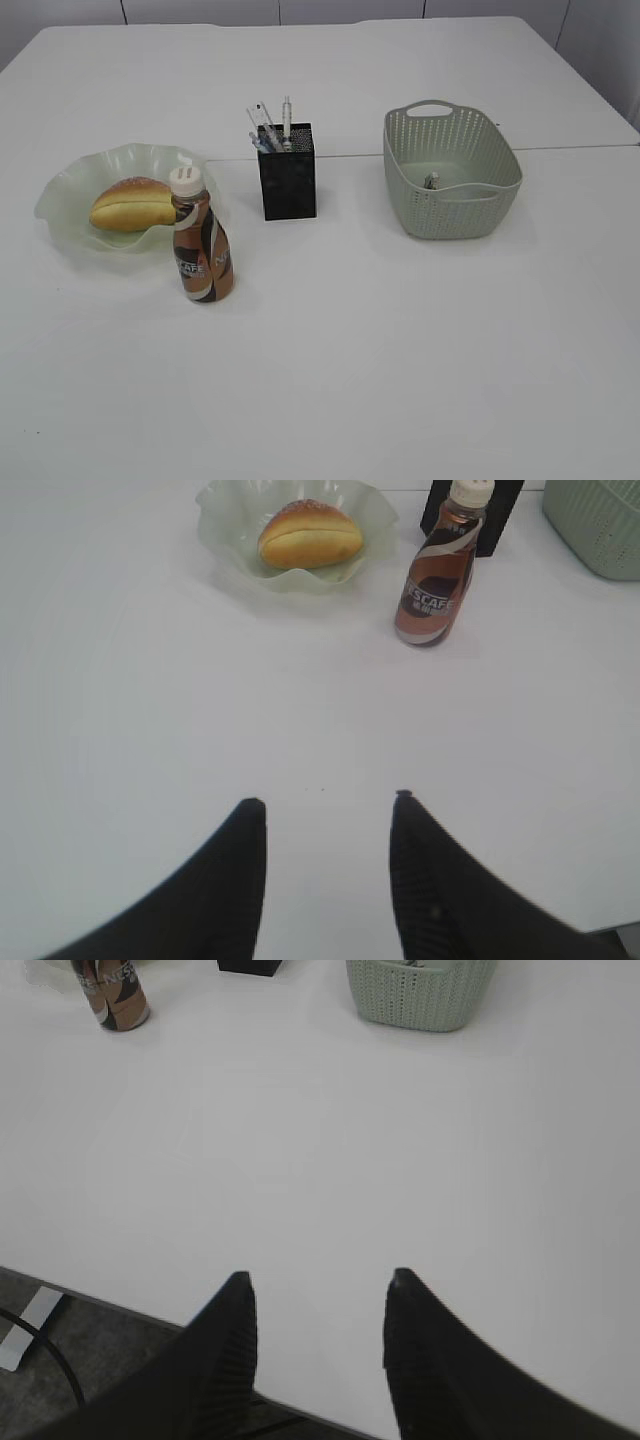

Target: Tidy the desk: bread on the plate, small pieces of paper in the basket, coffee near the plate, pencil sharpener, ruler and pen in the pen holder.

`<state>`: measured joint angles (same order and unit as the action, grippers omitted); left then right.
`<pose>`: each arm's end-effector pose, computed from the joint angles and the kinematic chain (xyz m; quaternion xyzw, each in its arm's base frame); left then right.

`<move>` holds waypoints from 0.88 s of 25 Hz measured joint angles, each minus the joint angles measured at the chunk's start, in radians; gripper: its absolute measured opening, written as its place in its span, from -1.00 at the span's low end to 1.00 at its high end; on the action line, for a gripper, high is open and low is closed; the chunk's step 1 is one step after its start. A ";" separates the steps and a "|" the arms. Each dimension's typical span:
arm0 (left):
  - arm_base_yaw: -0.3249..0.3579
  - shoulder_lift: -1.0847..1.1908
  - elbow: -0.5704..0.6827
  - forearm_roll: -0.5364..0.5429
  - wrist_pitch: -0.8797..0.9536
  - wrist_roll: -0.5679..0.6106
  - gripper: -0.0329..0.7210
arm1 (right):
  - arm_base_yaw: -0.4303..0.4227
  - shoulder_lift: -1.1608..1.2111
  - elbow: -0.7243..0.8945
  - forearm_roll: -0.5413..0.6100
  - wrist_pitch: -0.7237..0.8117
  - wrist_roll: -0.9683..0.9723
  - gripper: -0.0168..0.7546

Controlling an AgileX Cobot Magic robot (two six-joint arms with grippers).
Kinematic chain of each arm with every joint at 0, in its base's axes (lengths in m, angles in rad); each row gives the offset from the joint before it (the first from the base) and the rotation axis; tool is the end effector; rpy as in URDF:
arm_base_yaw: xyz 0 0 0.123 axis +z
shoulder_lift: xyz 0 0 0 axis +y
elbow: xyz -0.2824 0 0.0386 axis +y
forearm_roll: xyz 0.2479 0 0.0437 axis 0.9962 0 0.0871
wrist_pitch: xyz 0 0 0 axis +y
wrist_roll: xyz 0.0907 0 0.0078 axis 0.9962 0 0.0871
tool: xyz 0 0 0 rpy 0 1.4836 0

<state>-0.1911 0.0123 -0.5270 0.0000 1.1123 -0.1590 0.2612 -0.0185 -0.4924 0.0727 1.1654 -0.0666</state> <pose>-0.0081 0.0016 0.2806 0.0138 0.8626 -0.0881 0.4980 -0.0128 0.0029 0.2669 -0.1464 0.8639 0.0827 0.4749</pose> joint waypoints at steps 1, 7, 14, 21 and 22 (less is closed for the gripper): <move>0.000 0.000 0.000 -0.006 -0.001 0.002 -0.10 | 0.000 0.000 0.000 0.000 -0.001 0.002 -0.15; 0.000 0.000 0.000 -0.019 -0.008 0.015 -0.11 | 0.000 0.000 0.002 0.000 -0.002 0.004 -0.15; 0.000 0.000 0.000 -0.021 -0.008 0.018 -0.13 | -0.013 0.000 0.002 0.000 -0.006 0.004 -0.15; 0.002 0.000 0.000 -0.024 -0.008 0.018 -0.15 | -0.102 0.000 0.002 -0.004 -0.006 0.006 -0.15; 0.003 0.000 0.000 -0.024 -0.008 0.018 -0.15 | -0.101 0.000 0.002 -0.004 -0.006 0.006 -0.15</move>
<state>-0.1877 0.0123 -0.5270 -0.0236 1.1039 -0.1407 0.1597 -0.0185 -0.4902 0.0686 1.1590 -0.0610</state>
